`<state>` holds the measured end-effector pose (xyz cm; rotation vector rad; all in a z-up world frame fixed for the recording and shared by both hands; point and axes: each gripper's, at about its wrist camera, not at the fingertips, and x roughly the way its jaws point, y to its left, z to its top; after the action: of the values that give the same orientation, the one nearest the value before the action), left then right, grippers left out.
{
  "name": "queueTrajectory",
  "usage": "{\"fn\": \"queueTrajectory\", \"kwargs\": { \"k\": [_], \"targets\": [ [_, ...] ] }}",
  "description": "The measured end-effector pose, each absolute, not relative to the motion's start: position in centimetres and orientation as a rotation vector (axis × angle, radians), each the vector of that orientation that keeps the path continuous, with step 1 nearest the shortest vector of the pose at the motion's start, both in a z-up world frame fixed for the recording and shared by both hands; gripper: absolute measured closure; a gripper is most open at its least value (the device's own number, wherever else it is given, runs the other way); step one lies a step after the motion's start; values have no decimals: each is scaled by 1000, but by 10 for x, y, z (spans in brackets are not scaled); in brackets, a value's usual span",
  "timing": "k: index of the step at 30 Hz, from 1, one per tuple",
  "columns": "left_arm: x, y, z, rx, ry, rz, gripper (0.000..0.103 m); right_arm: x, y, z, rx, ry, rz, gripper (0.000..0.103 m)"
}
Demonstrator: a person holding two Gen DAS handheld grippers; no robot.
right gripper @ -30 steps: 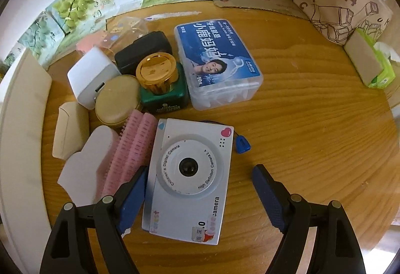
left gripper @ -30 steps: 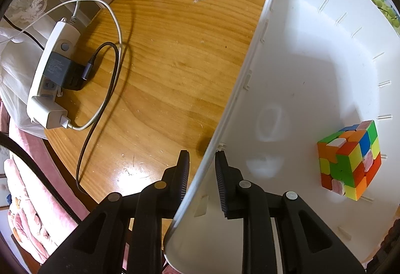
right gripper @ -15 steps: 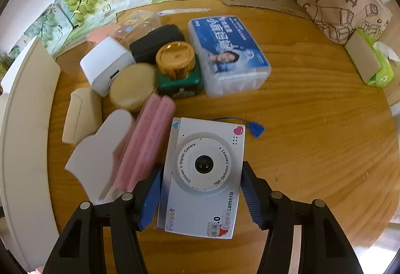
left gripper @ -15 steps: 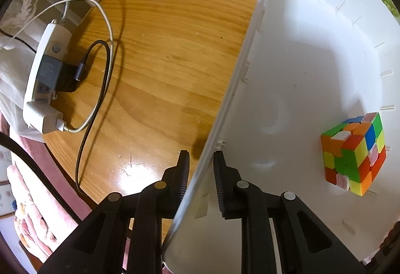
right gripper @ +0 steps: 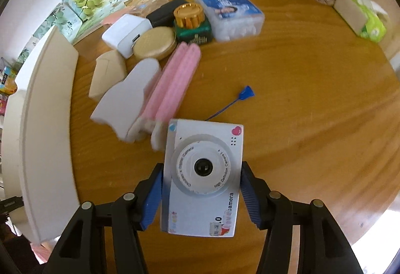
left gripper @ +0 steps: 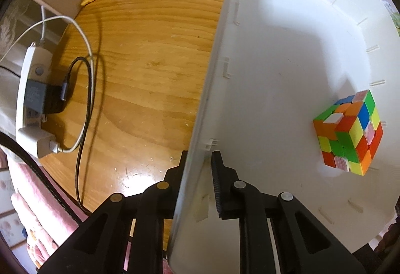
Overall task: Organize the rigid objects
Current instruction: 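Carry the white toy box with the right tool and release it in the tray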
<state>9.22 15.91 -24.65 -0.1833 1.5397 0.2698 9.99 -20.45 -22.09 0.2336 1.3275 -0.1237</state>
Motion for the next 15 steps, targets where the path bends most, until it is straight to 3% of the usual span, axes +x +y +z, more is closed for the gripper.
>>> {"fn": "queueTrajectory", "kwargs": {
  "k": [15],
  "targets": [
    [114, 142, -247, -54, 1543, 177, 85, 42, -192, -217, 412, 1322, -118, 45]
  ]
}}
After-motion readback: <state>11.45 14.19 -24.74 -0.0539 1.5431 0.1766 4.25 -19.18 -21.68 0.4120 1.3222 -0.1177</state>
